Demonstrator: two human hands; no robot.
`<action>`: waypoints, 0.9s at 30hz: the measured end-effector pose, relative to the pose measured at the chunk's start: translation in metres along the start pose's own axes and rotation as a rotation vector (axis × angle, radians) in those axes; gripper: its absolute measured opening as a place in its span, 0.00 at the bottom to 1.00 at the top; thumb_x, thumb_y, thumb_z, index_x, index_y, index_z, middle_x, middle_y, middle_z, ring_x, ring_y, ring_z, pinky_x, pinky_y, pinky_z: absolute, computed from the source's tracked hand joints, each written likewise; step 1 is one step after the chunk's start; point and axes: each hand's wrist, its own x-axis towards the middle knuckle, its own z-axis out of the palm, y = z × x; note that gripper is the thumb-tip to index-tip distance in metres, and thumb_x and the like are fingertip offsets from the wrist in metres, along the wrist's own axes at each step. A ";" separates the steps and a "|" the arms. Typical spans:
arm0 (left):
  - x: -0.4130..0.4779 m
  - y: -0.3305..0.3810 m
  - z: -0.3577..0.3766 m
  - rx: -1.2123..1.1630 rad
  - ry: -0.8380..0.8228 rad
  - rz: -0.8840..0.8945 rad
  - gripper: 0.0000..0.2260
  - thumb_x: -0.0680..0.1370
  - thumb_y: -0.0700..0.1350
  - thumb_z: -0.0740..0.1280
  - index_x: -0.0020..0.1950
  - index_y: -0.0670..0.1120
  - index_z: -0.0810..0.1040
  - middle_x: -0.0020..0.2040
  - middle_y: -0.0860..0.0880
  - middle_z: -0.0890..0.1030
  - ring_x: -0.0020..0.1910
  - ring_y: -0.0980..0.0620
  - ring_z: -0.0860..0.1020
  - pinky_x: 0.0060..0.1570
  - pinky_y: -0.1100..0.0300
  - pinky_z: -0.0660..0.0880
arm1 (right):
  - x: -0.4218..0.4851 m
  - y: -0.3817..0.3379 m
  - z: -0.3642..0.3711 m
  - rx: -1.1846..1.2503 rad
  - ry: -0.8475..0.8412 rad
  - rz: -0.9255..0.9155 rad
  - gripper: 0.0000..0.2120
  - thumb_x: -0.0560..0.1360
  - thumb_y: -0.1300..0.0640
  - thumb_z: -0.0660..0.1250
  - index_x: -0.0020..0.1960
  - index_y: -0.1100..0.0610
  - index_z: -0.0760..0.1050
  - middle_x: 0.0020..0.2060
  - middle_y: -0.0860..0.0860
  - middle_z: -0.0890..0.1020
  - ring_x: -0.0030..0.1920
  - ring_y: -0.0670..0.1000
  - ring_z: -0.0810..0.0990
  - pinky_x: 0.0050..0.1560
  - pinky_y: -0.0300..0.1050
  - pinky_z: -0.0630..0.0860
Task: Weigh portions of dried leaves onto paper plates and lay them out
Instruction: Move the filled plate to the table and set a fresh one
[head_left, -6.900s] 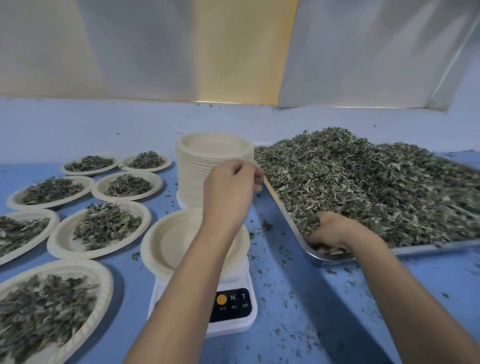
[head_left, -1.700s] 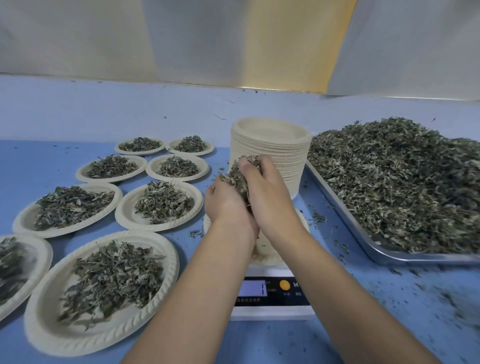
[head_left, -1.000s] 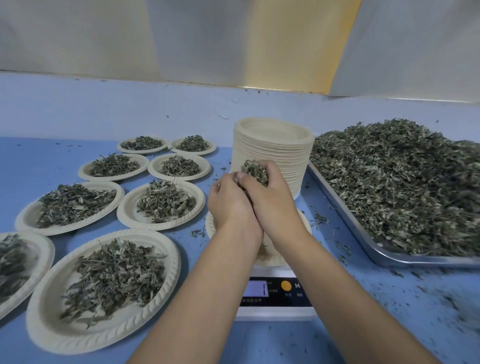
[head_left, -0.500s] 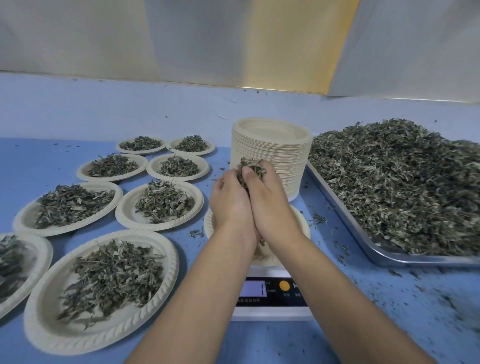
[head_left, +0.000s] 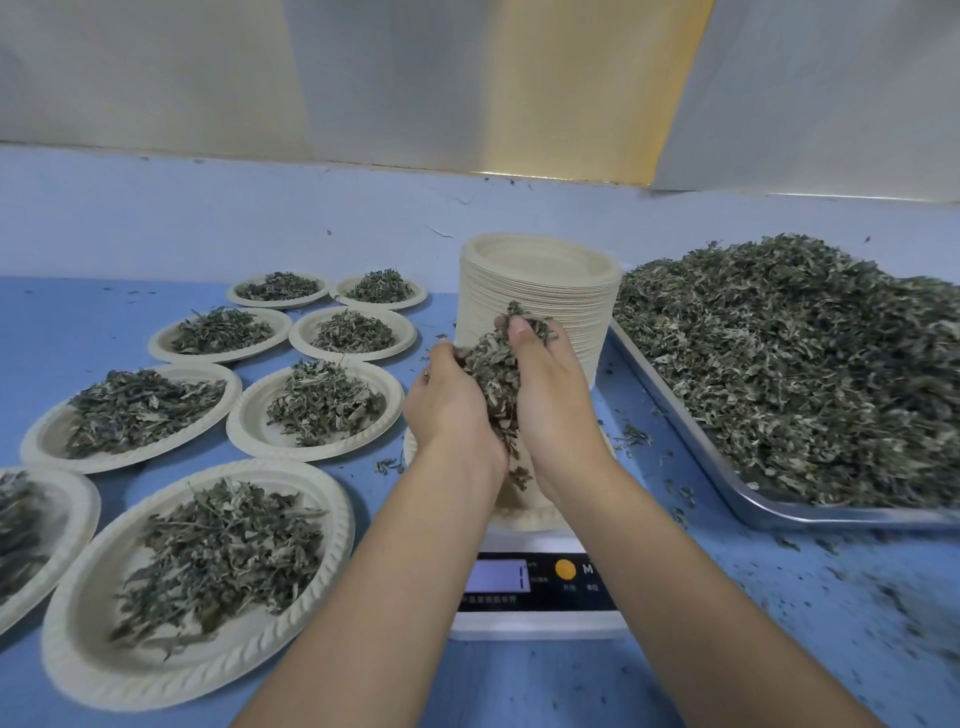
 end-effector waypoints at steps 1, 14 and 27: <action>0.001 0.001 0.000 -0.013 -0.010 -0.008 0.08 0.78 0.47 0.64 0.43 0.44 0.77 0.44 0.43 0.81 0.41 0.44 0.79 0.45 0.52 0.77 | 0.001 -0.001 -0.001 0.033 0.007 0.013 0.06 0.81 0.54 0.58 0.52 0.50 0.74 0.50 0.43 0.80 0.55 0.44 0.77 0.59 0.45 0.70; 0.012 0.005 -0.002 -0.055 0.020 -0.071 0.09 0.77 0.48 0.64 0.38 0.47 0.73 0.43 0.44 0.77 0.38 0.45 0.76 0.35 0.58 0.73 | 0.006 -0.009 -0.014 0.089 0.067 0.071 0.16 0.82 0.51 0.56 0.69 0.50 0.66 0.64 0.41 0.72 0.65 0.42 0.68 0.66 0.44 0.63; 0.015 0.032 -0.006 -0.156 -0.178 -0.132 0.13 0.79 0.49 0.59 0.36 0.48 0.69 0.25 0.48 0.78 0.27 0.50 0.76 0.31 0.61 0.75 | 0.017 -0.015 -0.038 -0.450 -0.214 0.142 0.10 0.80 0.47 0.59 0.52 0.53 0.73 0.50 0.44 0.77 0.53 0.49 0.75 0.51 0.45 0.71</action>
